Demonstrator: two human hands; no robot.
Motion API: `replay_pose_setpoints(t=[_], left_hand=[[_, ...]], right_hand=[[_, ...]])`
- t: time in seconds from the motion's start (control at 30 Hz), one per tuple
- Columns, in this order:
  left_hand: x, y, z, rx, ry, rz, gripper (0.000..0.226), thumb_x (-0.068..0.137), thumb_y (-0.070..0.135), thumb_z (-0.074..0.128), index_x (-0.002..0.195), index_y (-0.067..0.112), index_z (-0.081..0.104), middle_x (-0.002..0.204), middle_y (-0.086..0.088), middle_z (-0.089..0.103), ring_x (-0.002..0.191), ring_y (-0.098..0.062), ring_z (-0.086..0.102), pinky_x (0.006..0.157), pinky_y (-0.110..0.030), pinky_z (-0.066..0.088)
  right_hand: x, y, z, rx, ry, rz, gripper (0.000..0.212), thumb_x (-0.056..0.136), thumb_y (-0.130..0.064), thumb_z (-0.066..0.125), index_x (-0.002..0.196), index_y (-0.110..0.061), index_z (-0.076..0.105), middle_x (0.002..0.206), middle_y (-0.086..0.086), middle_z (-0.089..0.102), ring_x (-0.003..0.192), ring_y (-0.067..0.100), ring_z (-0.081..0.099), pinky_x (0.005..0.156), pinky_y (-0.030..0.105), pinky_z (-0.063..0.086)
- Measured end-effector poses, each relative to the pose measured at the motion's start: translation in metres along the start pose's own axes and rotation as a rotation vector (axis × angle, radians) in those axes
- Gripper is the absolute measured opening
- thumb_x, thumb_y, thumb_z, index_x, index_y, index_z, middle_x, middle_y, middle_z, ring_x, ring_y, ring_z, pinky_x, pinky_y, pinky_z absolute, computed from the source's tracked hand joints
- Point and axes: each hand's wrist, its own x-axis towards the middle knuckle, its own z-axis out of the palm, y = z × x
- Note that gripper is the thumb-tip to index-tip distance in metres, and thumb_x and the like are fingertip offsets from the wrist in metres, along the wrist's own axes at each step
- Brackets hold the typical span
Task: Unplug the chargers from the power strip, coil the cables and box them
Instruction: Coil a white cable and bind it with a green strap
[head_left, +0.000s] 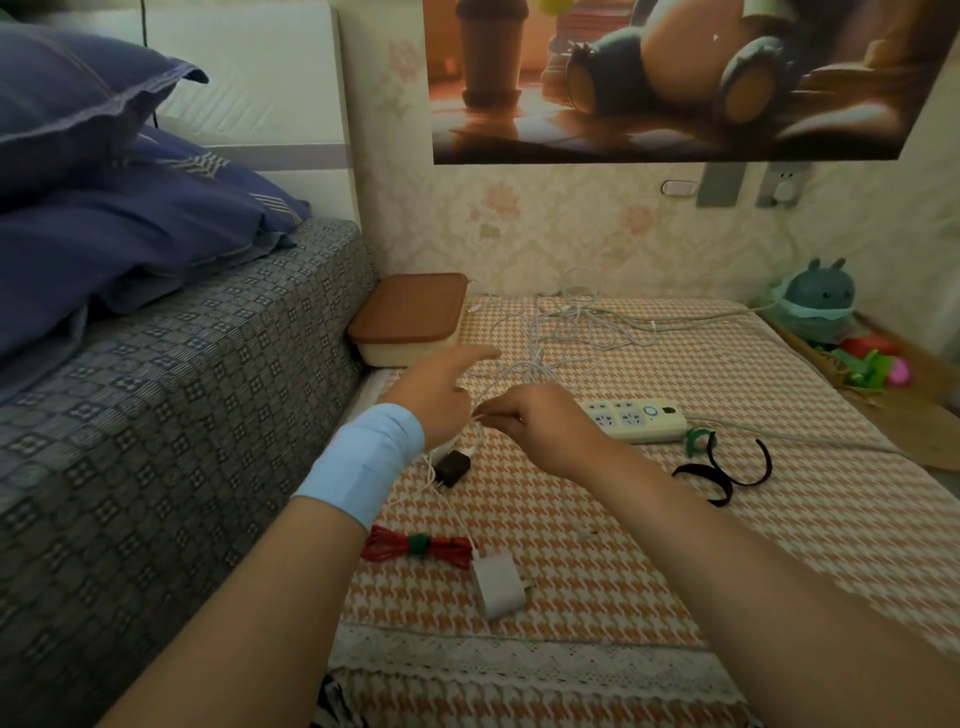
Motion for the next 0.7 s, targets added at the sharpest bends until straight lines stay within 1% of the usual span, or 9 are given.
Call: replay_pose_setpoints(t=[0.07,0.13,0.23,0.33,0.4,0.47,0.53,0.63,0.7], left_hand=[[0.0,0.004,0.009,0.007,-0.125,-0.048,0.047,0.097,0.005,0.041,0.136,0.028,0.052,0.127,0.003,0.057,0.117,-0.019,0.055,0.101,-0.035,0.045],[0.004,0.002,0.011,0.041,-0.184,-0.099,0.032,0.099,0.015,0.041,0.122,0.024,0.062,0.118,-0.002,0.064,0.105,-0.021,0.059,0.091,-0.034,0.046],[0.008,0.001,0.011,0.06,-0.249,-0.185,0.029,0.099,0.02,0.041,0.11,0.02,0.067,0.115,-0.005,0.065,0.101,-0.023,0.058,0.086,-0.033,0.045],[0.007,0.004,0.015,0.168,-0.342,-0.23,0.033,0.098,0.022,0.038,0.106,0.015,0.07,0.107,-0.007,0.067,0.092,-0.025,0.06,0.082,-0.036,0.049],[0.007,0.004,0.015,0.224,-0.37,-0.253,0.034,0.098,0.027,0.04,0.087,0.012,0.069,0.094,-0.009,0.067,0.077,-0.023,0.056,0.069,-0.032,0.045],[0.005,0.003,0.011,0.287,-0.353,-0.264,0.045,0.097,0.045,0.042,0.065,0.017,0.058,0.071,-0.005,0.061,0.063,-0.022,0.05,0.06,-0.029,0.04],[0.002,0.0,0.003,0.358,-0.304,-0.248,0.054,0.091,0.06,0.047,0.058,0.019,0.057,0.057,-0.002,0.053,0.054,-0.021,0.046,0.056,-0.028,0.038],[-0.001,-0.002,-0.011,0.479,-0.137,-0.221,0.046,0.093,0.055,0.05,0.072,0.02,0.071,0.064,-0.003,0.064,0.058,-0.02,0.058,0.058,-0.028,0.047],[-0.001,-0.009,-0.017,0.524,-0.004,-0.268,0.044,0.097,0.051,0.045,0.083,0.017,0.07,0.078,-0.004,0.068,0.071,-0.022,0.062,0.067,-0.031,0.049]], right_hand=[[-0.001,-0.004,0.001,0.042,0.038,-0.001,0.022,0.103,-0.023,0.058,0.111,-0.015,0.077,0.08,-0.008,0.07,0.065,-0.007,0.056,0.061,0.015,0.037],[-0.002,-0.006,0.002,0.127,0.02,0.04,0.018,0.102,-0.026,0.059,0.104,-0.02,0.077,0.072,-0.009,0.063,0.06,0.001,0.055,0.058,0.024,0.041],[-0.005,-0.011,0.003,0.216,-0.059,0.119,0.01,0.099,-0.03,0.064,0.092,-0.029,0.072,0.075,0.001,0.068,0.06,0.011,0.057,0.065,0.04,0.05],[-0.013,-0.016,0.006,0.264,-0.14,0.16,0.01,0.1,-0.026,0.063,0.092,-0.024,0.068,0.08,0.0,0.069,0.058,0.0,0.056,0.063,0.031,0.048],[-0.019,-0.021,0.008,0.29,-0.166,0.176,0.006,0.1,-0.026,0.062,0.102,-0.021,0.064,0.09,0.0,0.068,0.068,-0.001,0.059,0.067,0.031,0.049],[-0.024,-0.023,0.007,0.276,-0.191,0.243,0.027,0.098,-0.028,0.064,0.12,-0.019,0.051,0.104,0.003,0.063,0.08,0.013,0.059,0.068,0.032,0.048],[-0.026,-0.021,0.004,0.308,-0.223,0.362,0.034,0.097,-0.027,0.065,0.122,-0.019,0.044,0.106,0.008,0.06,0.07,0.017,0.054,0.06,0.03,0.044],[-0.029,-0.01,0.002,0.414,-0.276,0.508,0.018,0.1,-0.022,0.062,0.114,-0.01,0.059,0.097,0.009,0.072,0.05,0.016,0.052,0.049,0.029,0.044],[-0.034,-0.006,0.002,0.463,-0.342,0.565,0.022,0.104,-0.023,0.055,0.109,-0.003,0.064,0.087,0.009,0.075,0.046,0.015,0.051,0.047,0.028,0.044]])
